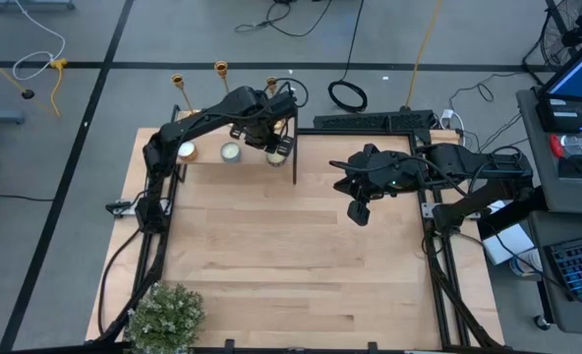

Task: Pick & Place candle stick holders
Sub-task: Put the white scented candle on the shelf

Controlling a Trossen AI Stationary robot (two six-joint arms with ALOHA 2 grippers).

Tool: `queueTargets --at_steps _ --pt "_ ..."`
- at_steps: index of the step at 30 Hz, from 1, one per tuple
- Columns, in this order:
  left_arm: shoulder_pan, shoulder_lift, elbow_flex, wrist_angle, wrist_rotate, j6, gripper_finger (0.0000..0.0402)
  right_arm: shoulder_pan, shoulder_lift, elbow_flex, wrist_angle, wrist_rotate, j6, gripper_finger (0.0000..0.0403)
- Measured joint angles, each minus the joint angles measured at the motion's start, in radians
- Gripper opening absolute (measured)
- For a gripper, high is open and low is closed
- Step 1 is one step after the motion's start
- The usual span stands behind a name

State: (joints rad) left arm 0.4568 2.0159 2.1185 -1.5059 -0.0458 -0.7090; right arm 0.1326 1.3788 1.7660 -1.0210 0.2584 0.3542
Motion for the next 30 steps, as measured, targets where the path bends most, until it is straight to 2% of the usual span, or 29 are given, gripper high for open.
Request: queueTargets --at_steps 30 --pt "-0.01 -0.001 -0.02 0.007 0.002 0.009 0.0113 0.0 0.0 0.0 0.008 0.002 0.0 0.0018"
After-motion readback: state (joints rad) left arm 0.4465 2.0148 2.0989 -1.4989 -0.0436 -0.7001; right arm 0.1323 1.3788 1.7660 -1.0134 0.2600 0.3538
